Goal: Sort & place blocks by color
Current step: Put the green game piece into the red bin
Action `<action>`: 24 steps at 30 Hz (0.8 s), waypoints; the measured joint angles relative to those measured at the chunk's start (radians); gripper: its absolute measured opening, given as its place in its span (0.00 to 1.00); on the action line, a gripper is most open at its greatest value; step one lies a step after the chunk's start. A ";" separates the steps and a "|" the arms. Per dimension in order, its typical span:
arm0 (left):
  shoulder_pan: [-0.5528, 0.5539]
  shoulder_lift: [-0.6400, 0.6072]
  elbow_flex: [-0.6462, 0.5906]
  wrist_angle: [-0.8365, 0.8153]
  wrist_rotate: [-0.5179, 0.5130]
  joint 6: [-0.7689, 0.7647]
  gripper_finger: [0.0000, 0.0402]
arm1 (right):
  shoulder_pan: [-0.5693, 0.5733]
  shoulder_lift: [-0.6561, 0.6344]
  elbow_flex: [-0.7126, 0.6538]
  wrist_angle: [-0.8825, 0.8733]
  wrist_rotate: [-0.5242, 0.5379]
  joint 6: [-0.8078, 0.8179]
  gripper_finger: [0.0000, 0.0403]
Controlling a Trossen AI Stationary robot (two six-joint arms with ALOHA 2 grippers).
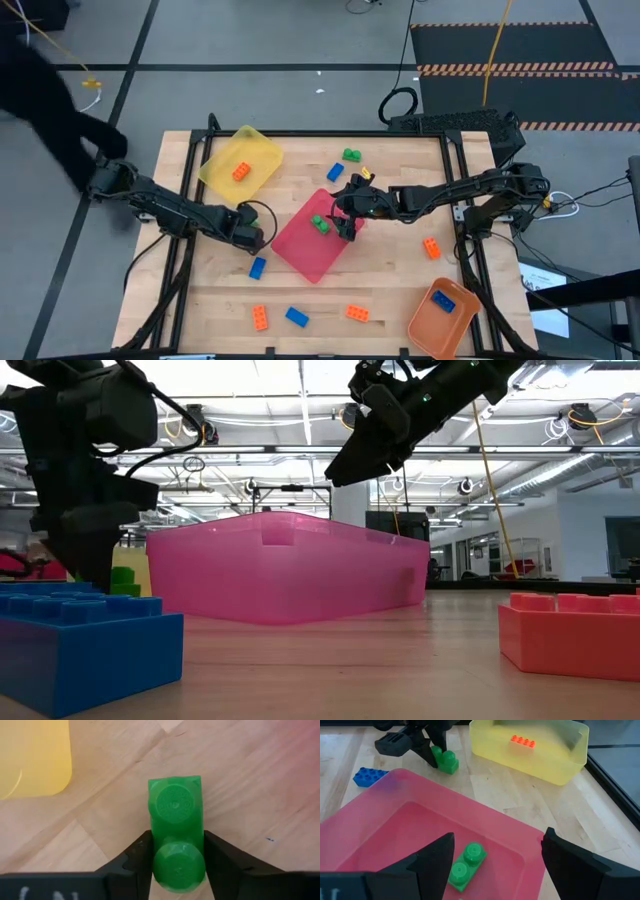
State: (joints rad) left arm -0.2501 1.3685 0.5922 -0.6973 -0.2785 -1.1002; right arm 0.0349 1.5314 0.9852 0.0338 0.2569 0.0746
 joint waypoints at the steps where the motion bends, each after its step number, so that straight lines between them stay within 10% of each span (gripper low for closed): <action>1: 0.000 0.000 0.000 0.000 0.002 0.000 0.35 | 0.000 0.000 0.000 0.000 0.000 0.000 0.70; 24: -0.004 -0.021 0.410 -0.229 -0.090 0.303 0.39 | 0.000 0.000 0.000 -0.023 0.000 -0.008 0.70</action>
State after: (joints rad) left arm -0.2543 1.3480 1.0020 -0.9264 -0.3687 -0.7976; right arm 0.0349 1.5314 0.9852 0.0109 0.2565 0.0671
